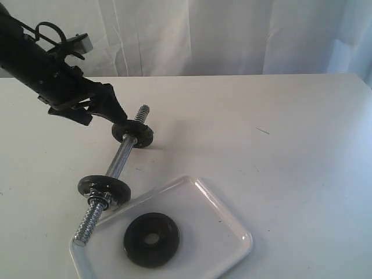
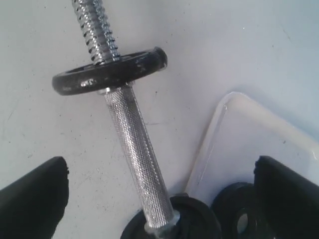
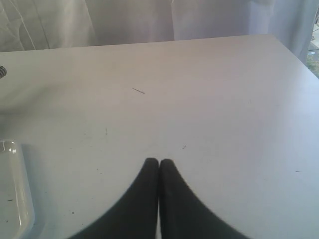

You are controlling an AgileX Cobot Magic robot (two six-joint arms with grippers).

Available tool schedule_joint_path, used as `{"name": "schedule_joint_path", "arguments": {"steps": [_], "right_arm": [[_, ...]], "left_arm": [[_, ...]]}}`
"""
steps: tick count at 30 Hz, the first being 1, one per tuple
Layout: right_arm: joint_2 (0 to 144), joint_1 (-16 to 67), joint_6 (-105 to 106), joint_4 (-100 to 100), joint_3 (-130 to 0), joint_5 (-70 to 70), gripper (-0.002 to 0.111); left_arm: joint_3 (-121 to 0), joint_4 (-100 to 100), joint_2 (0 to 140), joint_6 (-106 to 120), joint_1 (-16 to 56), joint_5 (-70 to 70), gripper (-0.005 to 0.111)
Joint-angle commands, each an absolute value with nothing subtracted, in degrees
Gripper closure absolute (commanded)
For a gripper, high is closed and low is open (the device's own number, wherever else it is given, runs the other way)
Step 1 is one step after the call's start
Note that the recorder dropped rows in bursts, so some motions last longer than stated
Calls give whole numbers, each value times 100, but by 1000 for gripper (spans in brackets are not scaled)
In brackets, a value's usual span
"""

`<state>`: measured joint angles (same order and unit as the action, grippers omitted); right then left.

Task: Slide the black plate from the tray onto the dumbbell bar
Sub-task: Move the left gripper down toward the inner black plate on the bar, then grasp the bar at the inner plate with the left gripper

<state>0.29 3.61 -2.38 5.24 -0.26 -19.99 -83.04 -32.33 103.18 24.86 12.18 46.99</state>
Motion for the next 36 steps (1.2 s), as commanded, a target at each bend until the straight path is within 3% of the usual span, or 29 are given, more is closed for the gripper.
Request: {"name": "schedule_joint_path", "arguments": {"steps": [1,12,18,36], "right_arm": [[0,325,-243,503,0,-1962,108],[0,325,-243,503,0,-1962,108],[0,325,-243,503,0,-1962,108],[0,325,-243,503,0,-1962,108]], "left_arm": [[-8338,-3320,10603,2258,1338,4505,1],[-8353,-3240,11143,2109,1492,4673,2],[-8834,-2168,11538,1419,1791,5246,2],[-9541,-1839,12009,871,2068,4984,2]]}}
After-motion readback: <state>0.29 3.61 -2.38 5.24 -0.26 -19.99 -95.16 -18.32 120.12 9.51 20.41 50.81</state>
